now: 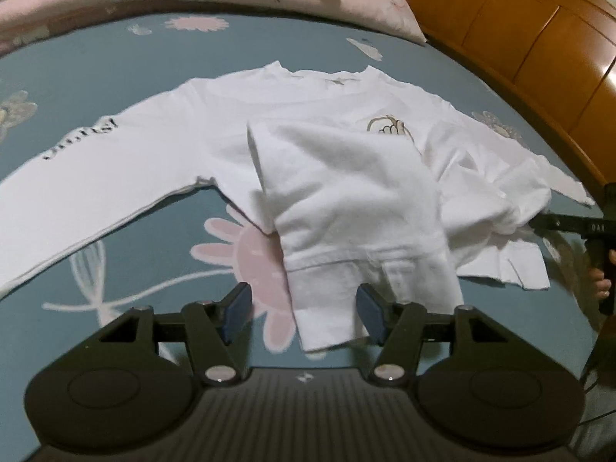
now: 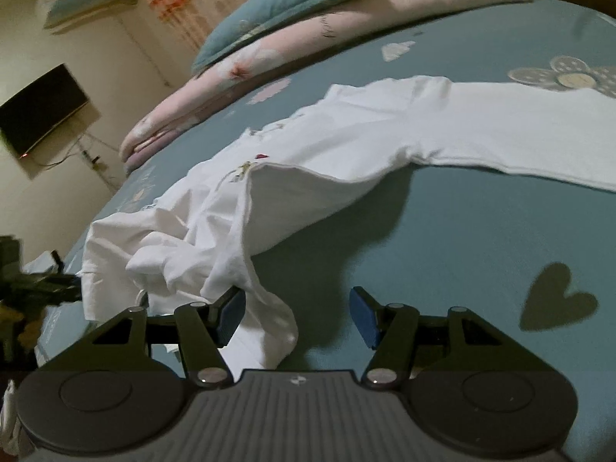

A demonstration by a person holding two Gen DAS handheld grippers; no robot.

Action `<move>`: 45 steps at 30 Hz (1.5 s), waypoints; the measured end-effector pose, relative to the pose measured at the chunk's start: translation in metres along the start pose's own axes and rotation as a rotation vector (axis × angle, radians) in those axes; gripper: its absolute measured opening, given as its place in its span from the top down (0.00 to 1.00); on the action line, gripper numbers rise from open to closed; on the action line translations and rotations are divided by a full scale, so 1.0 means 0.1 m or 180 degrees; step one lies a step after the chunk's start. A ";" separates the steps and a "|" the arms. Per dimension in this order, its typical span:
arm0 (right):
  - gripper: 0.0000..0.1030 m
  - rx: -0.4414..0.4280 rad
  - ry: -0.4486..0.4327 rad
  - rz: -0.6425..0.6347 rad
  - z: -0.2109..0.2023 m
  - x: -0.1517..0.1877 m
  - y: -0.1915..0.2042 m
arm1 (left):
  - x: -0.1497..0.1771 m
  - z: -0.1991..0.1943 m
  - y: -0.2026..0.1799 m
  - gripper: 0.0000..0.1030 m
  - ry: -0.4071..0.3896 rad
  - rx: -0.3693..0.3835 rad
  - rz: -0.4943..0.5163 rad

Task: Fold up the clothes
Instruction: 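Grasp the shirt hem with the left tool while the right tool grasps the front fabric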

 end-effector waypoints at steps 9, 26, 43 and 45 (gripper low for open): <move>0.51 -0.0329 0.0132 -0.0034 0.01 0.22 0.17 | 0.02 0.21 -0.07 0.53 -0.0166 0.0339 0.0054; 0.91 -0.0019 0.0257 -0.0224 -0.58 0.10 0.55 | 0.18 -0.47 -0.08 1.00 -0.0143 -0.0067 -0.0108; 0.86 0.0961 0.0463 -0.0321 -0.91 0.05 0.35 | 0.33 -1.01 -0.02 0.96 -0.0156 -0.0420 -0.0104; 0.86 0.1077 0.0449 -0.0326 -0.90 0.08 0.33 | 0.34 -0.97 0.01 0.95 -0.0115 -0.0570 -0.0085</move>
Point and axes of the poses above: each gripper's, at about its wrist camera, not at the fingertips, and z roughly the way its jaws point, y to its left, x to its underside, the point moved 5 cm from there along z, roughly the way its jaws point, and after that the axes turned 7 degrees about y, right-handed, at the moved point
